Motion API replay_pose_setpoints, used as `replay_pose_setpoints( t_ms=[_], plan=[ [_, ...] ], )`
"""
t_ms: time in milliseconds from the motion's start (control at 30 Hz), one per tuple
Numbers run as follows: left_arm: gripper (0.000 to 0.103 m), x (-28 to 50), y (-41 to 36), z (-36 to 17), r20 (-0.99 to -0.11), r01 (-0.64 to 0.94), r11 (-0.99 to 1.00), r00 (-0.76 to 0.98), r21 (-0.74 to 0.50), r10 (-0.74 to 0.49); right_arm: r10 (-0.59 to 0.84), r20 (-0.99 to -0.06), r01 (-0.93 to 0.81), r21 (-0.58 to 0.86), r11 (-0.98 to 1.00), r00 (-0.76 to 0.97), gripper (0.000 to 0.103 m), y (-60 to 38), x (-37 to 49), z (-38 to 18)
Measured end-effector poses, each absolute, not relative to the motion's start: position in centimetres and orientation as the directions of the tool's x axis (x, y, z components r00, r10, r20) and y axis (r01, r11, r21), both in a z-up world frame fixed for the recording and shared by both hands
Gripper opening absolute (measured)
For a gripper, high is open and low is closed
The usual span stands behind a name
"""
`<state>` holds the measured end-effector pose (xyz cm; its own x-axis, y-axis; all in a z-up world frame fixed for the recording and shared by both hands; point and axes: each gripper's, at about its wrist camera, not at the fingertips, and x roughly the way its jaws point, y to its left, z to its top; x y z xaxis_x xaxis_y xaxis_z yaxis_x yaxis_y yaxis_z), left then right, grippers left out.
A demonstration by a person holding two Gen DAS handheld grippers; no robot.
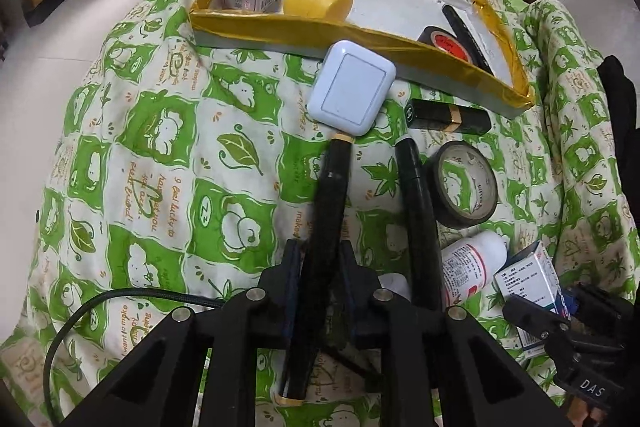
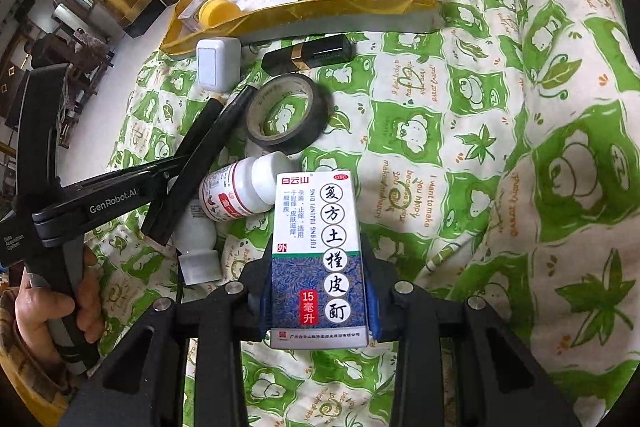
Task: Organize rigid objects
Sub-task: 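Lift the marker and medicine box and carry both toward the tray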
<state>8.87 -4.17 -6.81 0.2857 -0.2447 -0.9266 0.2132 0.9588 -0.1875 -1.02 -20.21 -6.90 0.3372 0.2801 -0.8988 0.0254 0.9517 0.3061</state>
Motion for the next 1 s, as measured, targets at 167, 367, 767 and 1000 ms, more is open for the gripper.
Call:
replay_pose_setpoints(
  t_ms=[167, 367, 767, 1000],
  plan=[
    [0.014, 8.2, -2.5, -5.6, -0.902, 0.213, 0.953, 0.332, -0.214, -0.276, 0.293, -0.882, 0.028, 0.326, 0.945, 0.37, 0.033, -20.5, -1.1, -6.5],
    [0.014, 7.7, -1.8, -4.6, -0.876, 0.213, 0.946, 0.369, -0.245, -0.31, 0.299, -0.868, 0.028, 0.338, 0.941, 0.397, 0.033, -20.8, -1.2, -6.0],
    [0.014, 6.6, -1.3, -2.7, -0.838, 0.247, 0.944, 0.447, -0.22, -0.312, 0.311, -0.855, 0.013, 0.348, 0.938, 0.415, 0.033, -21.0, -1.4, -5.4],
    [0.014, 6.5, -1.9, -2.4, -0.833, 0.258, 0.946, 0.466, -0.194, -0.298, 0.313, -0.853, 0.011, 0.349, 0.937, 0.418, 0.033, -20.9, -1.3, -5.3]
  ],
)
